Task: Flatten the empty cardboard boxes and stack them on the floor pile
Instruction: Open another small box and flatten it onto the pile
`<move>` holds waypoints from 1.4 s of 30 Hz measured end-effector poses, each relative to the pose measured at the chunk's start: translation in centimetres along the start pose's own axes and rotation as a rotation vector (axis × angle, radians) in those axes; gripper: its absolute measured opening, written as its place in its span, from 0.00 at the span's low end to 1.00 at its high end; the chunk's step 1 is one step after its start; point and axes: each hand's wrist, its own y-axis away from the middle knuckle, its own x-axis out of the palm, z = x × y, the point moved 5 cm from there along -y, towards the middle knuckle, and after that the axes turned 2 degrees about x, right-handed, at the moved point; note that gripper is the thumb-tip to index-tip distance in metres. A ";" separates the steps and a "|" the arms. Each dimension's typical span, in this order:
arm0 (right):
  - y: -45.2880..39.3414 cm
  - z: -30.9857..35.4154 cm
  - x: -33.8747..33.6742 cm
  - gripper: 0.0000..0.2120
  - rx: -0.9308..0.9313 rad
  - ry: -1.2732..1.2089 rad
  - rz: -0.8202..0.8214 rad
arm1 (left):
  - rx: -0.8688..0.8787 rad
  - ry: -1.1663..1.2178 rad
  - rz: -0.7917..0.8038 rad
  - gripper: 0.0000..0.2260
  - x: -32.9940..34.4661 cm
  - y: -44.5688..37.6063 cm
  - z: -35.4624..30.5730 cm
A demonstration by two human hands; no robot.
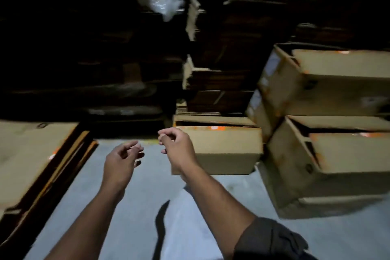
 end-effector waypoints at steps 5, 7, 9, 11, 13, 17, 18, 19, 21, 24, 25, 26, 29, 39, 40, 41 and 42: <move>0.0 0.2 -9.8 0.08 0.016 -0.094 -0.149 | 0.066 -0.010 0.187 0.08 10.1 0.7 -3.9; 0.1 0.1 -13.4 0.08 0.011 -0.139 -0.209 | 0.077 -0.026 0.257 0.07 13.8 1.3 -5.1; 0.3 -0.1 -16.7 0.08 -0.002 -0.166 -0.262 | 0.091 -0.038 0.315 0.05 17.2 1.9 -6.2; 0.2 -0.4 -19.5 0.07 -0.002 -0.183 -0.303 | 0.103 -0.043 0.364 0.04 20.1 2.5 -7.2; -0.1 -0.6 -22.2 0.07 0.004 -0.206 -0.344 | 0.122 -0.052 0.418 0.04 22.8 3.0 -8.1; -0.7 -0.7 -26.9 0.07 0.004 -0.238 -0.425 | 0.139 -0.055 0.495 0.05 27.6 3.1 -9.6; -0.9 -0.7 -28.1 0.07 0.002 -0.238 -0.449 | 0.141 -0.055 0.513 0.06 28.8 2.9 -9.9; -1.3 -0.6 -29.3 0.07 -0.001 -0.243 -0.474 | 0.145 -0.057 0.535 0.07 30.1 2.7 -10.2; -2.4 -0.3 -31.7 0.07 -0.008 -0.247 -0.524 | 0.172 -0.083 0.588 0.09 32.7 2.2 -11.0; -4.6 0.5 -35.5 0.06 -0.025 -0.261 -0.603 | 0.244 -0.156 0.674 0.13 37.4 1.0 -12.8; -5.4 0.8 -36.8 0.06 -0.029 -0.253 -0.627 | 0.275 -0.185 0.704 0.15 39.1 0.4 -13.6; -6.3 1.2 -38.1 0.06 -0.030 -0.234 -0.652 | 0.299 -0.202 0.728 0.16 40.7 -0.2 -14.5; -9.6 2.4 -41.8 0.05 -0.021 -0.082 -0.766 | 0.319 -0.176 0.754 0.18 45.0 -2.4 -17.0; -24.2 5.9 -47.2 0.23 -0.017 0.696 -0.979 | 0.400 -0.295 0.809 0.26 51.9 -9.0 -18.1; -25.1 5.4 -47.5 0.26 0.034 0.776 -0.973 | 0.404 -0.320 0.815 0.26 52.5 -9.4 -18.3; -25.8 4.8 -47.6 0.29 0.084 0.832 -0.964 | 0.404 -0.333 0.823 0.26 53.0 -9.7 -18.4; -26.4 4.3 -47.7 0.32 0.127 0.852 -0.958 | 0.398 -0.341 0.830 0.27 53.5 -10.1 -18.3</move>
